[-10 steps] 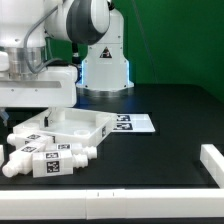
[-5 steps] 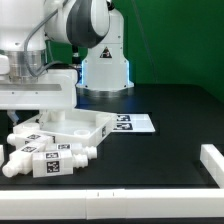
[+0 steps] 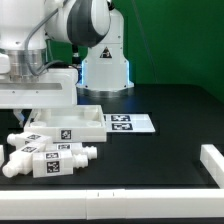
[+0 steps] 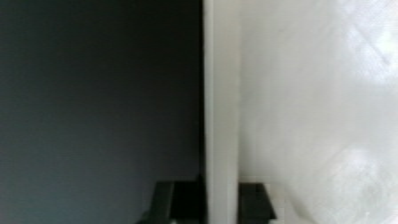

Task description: Assemble square table

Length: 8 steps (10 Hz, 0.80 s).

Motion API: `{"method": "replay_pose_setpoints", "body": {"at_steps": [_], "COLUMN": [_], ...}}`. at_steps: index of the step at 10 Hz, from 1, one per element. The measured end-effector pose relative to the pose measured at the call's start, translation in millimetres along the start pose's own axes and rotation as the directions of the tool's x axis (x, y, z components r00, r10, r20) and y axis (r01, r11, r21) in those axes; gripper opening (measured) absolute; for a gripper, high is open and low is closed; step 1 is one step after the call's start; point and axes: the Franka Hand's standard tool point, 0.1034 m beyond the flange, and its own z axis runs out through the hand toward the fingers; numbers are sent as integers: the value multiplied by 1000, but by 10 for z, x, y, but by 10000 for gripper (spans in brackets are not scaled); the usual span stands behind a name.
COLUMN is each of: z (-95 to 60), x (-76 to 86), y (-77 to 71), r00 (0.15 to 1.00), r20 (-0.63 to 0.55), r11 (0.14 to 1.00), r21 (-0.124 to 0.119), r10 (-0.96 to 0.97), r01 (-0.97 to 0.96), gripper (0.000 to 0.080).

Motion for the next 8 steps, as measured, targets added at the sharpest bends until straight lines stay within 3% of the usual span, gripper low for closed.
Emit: {"method": "replay_pose_setpoints", "body": {"at_steps": [2, 3, 4, 5, 7, 8], "z": [-150, -86, -148, -358, -427, -275], "x": [336, 165, 32, 464, 885, 859], "y": [-325, -631, -1062, -1267, -1470, -1388], "r00": [1000, 998, 994, 998, 999, 1000], "r20": [-11, -1, 64, 30, 14, -25], "r11": [1000, 998, 995, 997, 998, 1000], "r21": [15, 13, 36, 44, 47, 23], "r10": [24, 64, 86, 60, 48, -13], "r01": [-24, -64, -88, -61, -49, 13], "gripper": [56, 56, 57, 57, 57, 57]}}
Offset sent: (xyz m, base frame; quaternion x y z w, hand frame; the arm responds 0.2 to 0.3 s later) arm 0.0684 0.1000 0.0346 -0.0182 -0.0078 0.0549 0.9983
